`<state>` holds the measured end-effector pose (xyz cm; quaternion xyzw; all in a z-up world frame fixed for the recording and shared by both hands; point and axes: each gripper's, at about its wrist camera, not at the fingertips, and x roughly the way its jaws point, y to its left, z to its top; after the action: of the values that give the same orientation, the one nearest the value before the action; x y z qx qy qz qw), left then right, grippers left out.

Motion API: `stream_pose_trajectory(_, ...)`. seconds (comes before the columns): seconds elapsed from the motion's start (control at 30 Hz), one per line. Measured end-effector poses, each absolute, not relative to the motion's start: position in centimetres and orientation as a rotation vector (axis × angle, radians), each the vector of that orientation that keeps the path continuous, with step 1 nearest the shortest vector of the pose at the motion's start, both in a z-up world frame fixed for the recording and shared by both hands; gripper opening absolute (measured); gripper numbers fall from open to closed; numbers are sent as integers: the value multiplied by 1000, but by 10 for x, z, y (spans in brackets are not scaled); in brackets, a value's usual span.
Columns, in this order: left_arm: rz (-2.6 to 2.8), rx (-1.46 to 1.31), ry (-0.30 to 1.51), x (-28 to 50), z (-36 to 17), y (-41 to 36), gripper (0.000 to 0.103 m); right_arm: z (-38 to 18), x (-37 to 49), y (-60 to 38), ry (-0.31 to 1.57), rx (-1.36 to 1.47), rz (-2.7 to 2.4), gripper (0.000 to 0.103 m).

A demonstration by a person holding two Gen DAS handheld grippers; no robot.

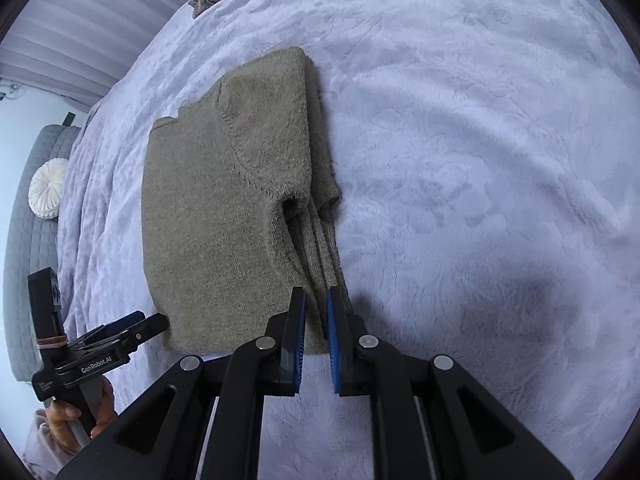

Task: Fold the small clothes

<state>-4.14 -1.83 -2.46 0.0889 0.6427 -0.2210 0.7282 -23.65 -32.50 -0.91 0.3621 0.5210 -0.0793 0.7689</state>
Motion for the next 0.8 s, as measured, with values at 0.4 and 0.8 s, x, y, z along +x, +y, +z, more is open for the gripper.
stream_pose_trajectory(0.4, -498, 92, 1385, -5, -5, -15, 83, -16, -228, -339, 1143, 825, -135, 11)
stream_pose_trajectory(0.8, -482, 92, 1358, 3, -7, -38, 103, -23, -217, -360, 1132, 868, -117, 31)
